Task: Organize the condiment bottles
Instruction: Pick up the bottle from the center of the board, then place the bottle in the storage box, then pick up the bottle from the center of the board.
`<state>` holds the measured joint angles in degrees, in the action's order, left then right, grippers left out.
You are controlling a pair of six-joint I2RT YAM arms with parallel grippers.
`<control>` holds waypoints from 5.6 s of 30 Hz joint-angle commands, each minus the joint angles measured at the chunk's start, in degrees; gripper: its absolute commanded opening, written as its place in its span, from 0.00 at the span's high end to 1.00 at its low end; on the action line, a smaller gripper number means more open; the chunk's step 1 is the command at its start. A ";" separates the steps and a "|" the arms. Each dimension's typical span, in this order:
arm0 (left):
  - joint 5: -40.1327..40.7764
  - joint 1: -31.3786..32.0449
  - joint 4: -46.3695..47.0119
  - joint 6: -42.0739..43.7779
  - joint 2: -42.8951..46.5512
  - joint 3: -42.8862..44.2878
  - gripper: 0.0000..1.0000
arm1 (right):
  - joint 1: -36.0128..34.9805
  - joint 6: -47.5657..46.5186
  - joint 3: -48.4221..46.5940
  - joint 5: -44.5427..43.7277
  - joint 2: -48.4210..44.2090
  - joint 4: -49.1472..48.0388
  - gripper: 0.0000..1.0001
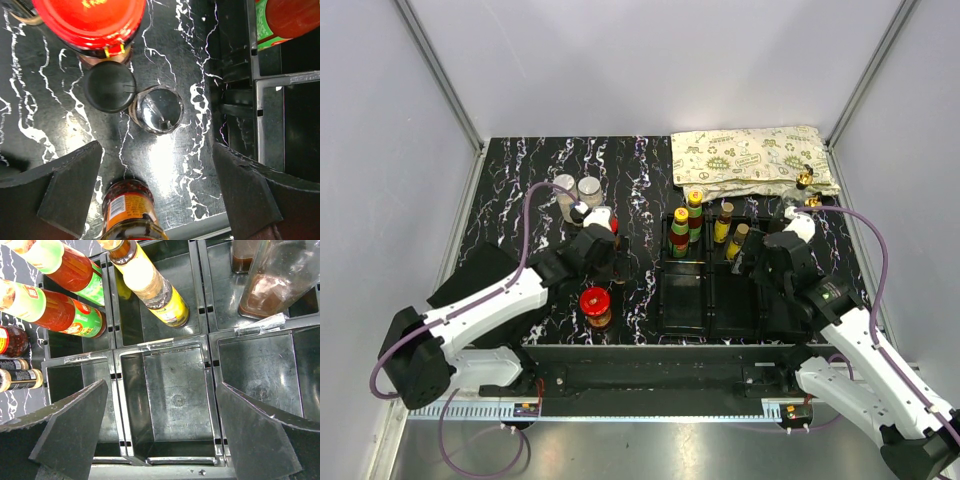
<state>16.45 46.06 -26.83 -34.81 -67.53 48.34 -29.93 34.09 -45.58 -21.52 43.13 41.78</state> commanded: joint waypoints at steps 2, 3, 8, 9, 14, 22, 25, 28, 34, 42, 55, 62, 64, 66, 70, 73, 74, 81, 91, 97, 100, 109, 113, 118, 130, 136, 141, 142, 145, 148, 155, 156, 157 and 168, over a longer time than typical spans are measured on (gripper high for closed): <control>-2.21 0.61 4.68 -1.40 -1.90 -0.35 0.09 | 0.23 -1.04 0.32 -1.51 0.37 -2.23 0.00; -1.95 0.69 5.03 -1.49 -2.52 -0.44 0.09 | 0.31 -1.13 0.32 -1.42 0.46 -2.32 0.00; 0.24 0.69 7.84 -2.89 -5.50 -0.35 0.17 | 0.14 -1.65 0.67 -1.77 0.81 -2.93 0.00; 0.77 0.69 8.02 -3.33 -6.03 -0.09 0.18 | 0.23 -1.83 0.50 -1.77 0.81 -2.93 0.00; 2.71 0.69 6.70 -6.32 -8.67 1.85 0.28 | 0.23 -2.18 0.58 -1.68 0.37 -3.02 0.00; 7.36 0.78 6.70 -9.66 -8.59 1.76 0.41 | 0.14 -2.36 0.94 -1.77 0.02 -3.37 0.00; 7.64 0.70 7.32 -10.19 -8.76 2.11 0.41 | 0.23 -2.36 1.02 -1.77 0.11 -3.46 0.00; 7.55 0.69 7.84 -10.54 -9.81 2.73 0.39 | 0.23 -2.36 1.11 -1.77 0.20 -3.63 0.00; 7.72 0.78 8.72 -10.81 -11.05 3.52 0.39 | 0.23 -2.44 1.29 -1.69 0.11 -3.81 0.00; 7.37 0.78 8.90 -9.93 -11.75 3.96 0.61 | 0.23 -2.36 1.55 -1.77 0.11 -4.07 0.00; 6.23 4.64 4.78 -5.37 -9.20 7.21 1.00 | 0.14 -2.27 1.64 -2.04 0.02 -4.34 0.00; 7.72 11.23 3.80 2.54 -7.35 13.17 1.00 | 0.23 -2.09 1.37 -2.21 0.28 -4.51 0.00; 8.16 13.77 3.80 5.35 -7.27 14.50 1.00 | 0.23 -2.09 1.29 -2.13 0.46 -4.51 0.00; 8.69 15.28 3.89 7.11 -7.44 16.43 1.00 | 0.14 -2.18 1.11 -2.12 0.46 -4.60 0.00; 9.48 19.66 5.03 11.50 -8.41 18.54 1.00 | 0.23 -2.01 1.02 -2.21 0.19 -4.60 0.00; 9.66 21.95 7.31 13.79 -9.55 19.07 1.00 | 0.14 -1.66 0.85 -2.30 -0.07 -4.60 0.00; 9.31 22.22 7.93 14.06 -9.99 19.08 1.00 | 0.23 -1.57 0.85 -2.30 -0.16 -4.60 0.00; 4.91 22.49 12.50 13.80 -16.48 19.86 1.00 | 0.23 -1.48 0.58 -2.30 -0.51 -4.60 0.00; 4.91 22.40 13.21 13.98 -26.33 24.87 0.99 | 0.23 -1.39 0.76 -2.56 -1.47 -4.43 0.00; 3.15 22.32 14.44 13.27 -28.97 25.31 0.97 | 0.23 -1.48 0.93 -2.91 -2.00 -4.43 0.00; 2.28 22.05 14.70 12.66 -30.03 25.49 0.95 | 0.23 -1.48 0.93 -2.92 -1.91 -4.34 0.00; -3.26 17.84 19.09 8.71 -30.91 22.59 0.92 | 0.23 -1.30 1.20 -3.18 -2.35 -4.25 0.00; -4.23 17.13 19.89 8.53 -31.79 22.77 0.90 | 0.23 -1.30 1.11 -3.09 -1.92 -4.08 0.00; -4.41 16.95 18.66 9.23 -33.37 23.91 0.79 | 0.23 -1.30 1.11 -3.18 -2.26 -4.16 0.00; -1.95 17.04 16.20 11.34 -33.64 24.79 0.29 | 0.14 -1.13 1.02 -2.83 -1.74 -4.07 0.00; 1.39 16.95 14.27 13.18 -30.57 25.31 0.01 | 0.23 -1.30 0.50 -3.27 -1.83 -3.37 0.00; 4.20 17.04 11.63 14.59 -26.88 25.23 0.01 | 0.23 -1.39 0.06 -3.53 -1.83 -2.84 0.00; 5.51 16.95 11.28 14.77 -25.13 24.88 0.01 | 0.23 -1.30 -0.03 -3.53 -1.74 -2.67 0.00; 8.59 17.04 10.66 15.56 -21.17 23.12 0.01 | 0.14 -1.30 -0.03 -3.71 -1.83 -2.76 0.00; 12.54 16.87 9.87 15.82 -17.47 21.45 0.01 | 0.14 -1.48 -0.12 -3.79 -1.56 -2.76 0.00; 17.65 10.11 2.49 9.07 -12.20 16.89 0.01 | 0.23 -1.39 -0.21 -3.71 -1.12 -2.76 0.00; 17.65 9.05 1.87 8.10 -11.15 16.18 0.01 | 0.23 -1.48 -0.21 -3.71 -1.12 -2.67 0.00; 17.39 6.96 1.26 6.17 -10.44 15.22 0.01 | 0.23 -1.39 -0.21 -3.79 -1.12 -2.76 0.00; 18.36 -0.27 1.25 -1.58 -3.84 6.25 0.01 | 0.23 -1.04 -0.30 -3.62 -0.51 -2.76 0.00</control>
<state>32.05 46.96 -27.53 -32.77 -74.19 55.07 -29.93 32.82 -43.81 -23.33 42.46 39.33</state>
